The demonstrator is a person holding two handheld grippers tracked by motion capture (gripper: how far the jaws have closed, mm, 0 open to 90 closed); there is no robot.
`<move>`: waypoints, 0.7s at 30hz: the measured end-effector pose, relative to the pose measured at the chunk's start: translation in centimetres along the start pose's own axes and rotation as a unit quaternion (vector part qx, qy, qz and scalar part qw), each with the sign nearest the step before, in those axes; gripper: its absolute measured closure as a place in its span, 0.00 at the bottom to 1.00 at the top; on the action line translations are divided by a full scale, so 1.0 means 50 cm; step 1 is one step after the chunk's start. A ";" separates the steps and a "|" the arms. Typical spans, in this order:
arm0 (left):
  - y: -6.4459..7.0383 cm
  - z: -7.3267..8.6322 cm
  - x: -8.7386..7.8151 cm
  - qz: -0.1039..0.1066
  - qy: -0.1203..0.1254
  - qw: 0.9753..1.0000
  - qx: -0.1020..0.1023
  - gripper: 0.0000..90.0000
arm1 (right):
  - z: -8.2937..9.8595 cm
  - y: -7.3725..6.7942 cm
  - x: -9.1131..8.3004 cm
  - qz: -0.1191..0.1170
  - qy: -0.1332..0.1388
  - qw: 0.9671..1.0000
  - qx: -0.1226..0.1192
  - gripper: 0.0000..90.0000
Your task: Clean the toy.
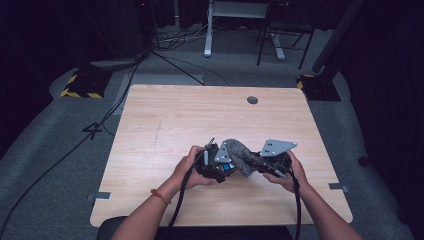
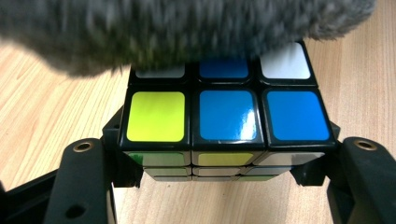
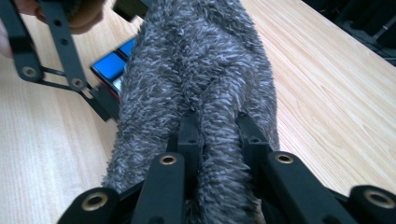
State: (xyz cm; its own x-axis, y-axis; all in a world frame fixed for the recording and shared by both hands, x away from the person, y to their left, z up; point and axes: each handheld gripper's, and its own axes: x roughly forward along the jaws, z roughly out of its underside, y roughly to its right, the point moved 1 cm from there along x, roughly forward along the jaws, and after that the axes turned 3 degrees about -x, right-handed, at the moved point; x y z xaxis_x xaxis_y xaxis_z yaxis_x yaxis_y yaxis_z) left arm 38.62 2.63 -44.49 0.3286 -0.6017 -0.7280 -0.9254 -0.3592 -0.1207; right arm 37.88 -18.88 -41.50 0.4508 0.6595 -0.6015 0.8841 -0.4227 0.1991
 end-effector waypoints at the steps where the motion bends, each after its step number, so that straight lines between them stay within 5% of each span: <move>1: 0.000 0.000 0.001 0.003 -0.001 1.000 0.000 0.38 | -0.001 -0.002 0.000 -0.006 0.006 1.000 0.002 0.84; 5: 0.003 -0.002 0.014 0.002 -0.011 1.000 0.001 0.38 | -0.008 -0.009 0.002 -0.007 0.010 1.000 0.002 0.84; 8: 0.007 -0.004 0.023 0.001 -0.016 1.000 0.001 0.38 | -0.017 -0.026 0.005 0.017 0.002 1.000 -0.023 0.84; 13: 0.011 -0.008 0.022 -0.007 -0.018 1.000 0.005 0.38 | -0.030 -0.048 0.008 0.015 0.000 0.999 -0.043 0.84; 16: 0.008 -0.006 0.015 -0.013 -0.018 1.000 0.005 0.38 | -0.021 -0.030 0.007 0.018 0.002 0.999 -0.028 0.84; 21: 0.000 -0.003 -0.006 -0.007 0.007 1.000 -0.004 0.38 | 0.019 0.017 0.006 0.011 0.001 0.999 0.031 0.84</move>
State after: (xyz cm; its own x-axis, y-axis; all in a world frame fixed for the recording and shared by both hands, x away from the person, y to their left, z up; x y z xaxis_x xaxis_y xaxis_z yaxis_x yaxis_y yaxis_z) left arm 38.55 2.72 -44.19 0.3441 -0.6060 -0.7172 -0.9192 -0.3732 -0.1256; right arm 38.63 -19.63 -42.24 0.4710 0.6506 -0.5957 0.8644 -0.4752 0.1645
